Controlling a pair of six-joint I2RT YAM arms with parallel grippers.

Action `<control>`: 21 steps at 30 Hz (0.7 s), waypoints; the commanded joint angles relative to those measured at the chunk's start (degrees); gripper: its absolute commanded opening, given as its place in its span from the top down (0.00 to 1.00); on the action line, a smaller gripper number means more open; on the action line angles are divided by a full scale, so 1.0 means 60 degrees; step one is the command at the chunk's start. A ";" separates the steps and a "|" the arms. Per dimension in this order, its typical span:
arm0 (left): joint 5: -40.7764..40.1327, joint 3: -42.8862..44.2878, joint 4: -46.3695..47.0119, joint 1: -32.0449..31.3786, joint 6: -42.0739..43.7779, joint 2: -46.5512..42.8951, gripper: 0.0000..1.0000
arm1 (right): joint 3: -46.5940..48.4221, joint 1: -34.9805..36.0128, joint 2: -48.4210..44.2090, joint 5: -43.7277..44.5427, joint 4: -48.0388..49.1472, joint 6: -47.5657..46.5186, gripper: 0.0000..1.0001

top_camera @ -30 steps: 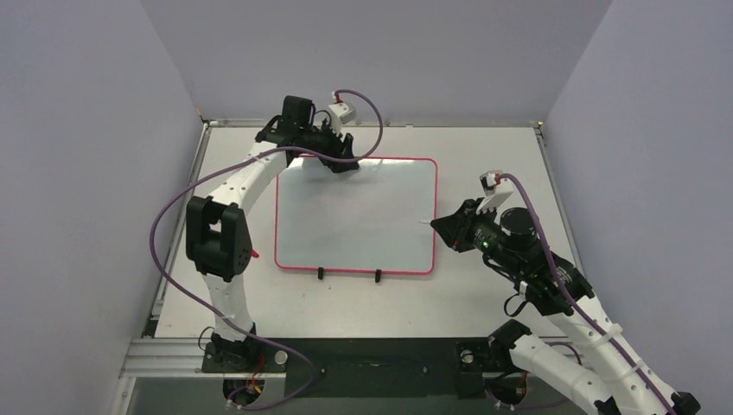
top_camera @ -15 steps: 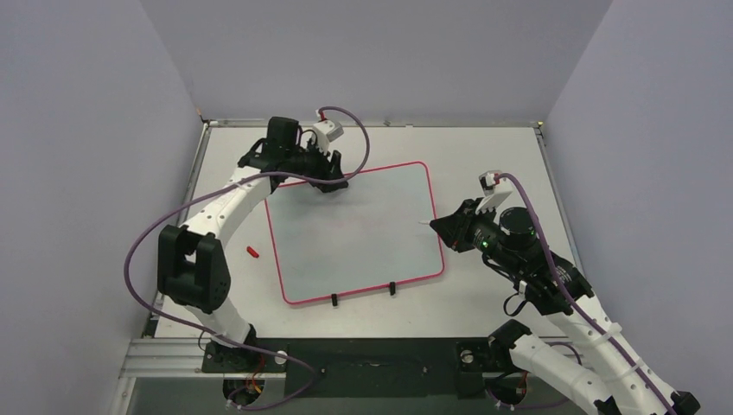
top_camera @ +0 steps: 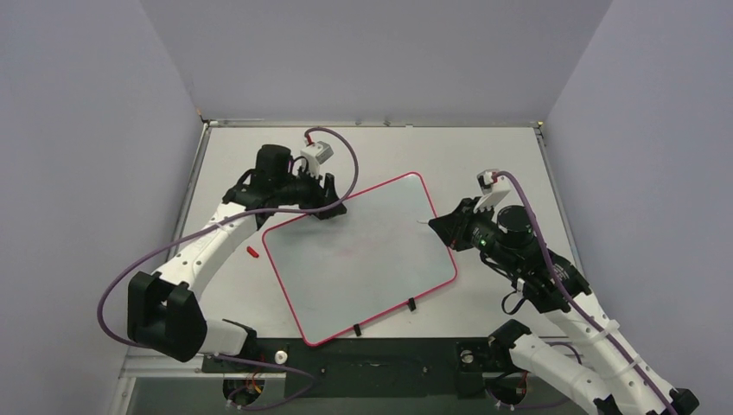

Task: Write a sentence on the whiteboard
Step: Move the whiteboard to the center of the board, then hold the whiteboard at the center of the board.

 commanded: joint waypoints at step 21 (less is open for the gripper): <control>0.2724 -0.0145 -0.1505 0.0529 -0.0087 -0.0451 0.55 | 0.0845 -0.0036 0.1934 -0.0156 0.0678 -0.0322 1.00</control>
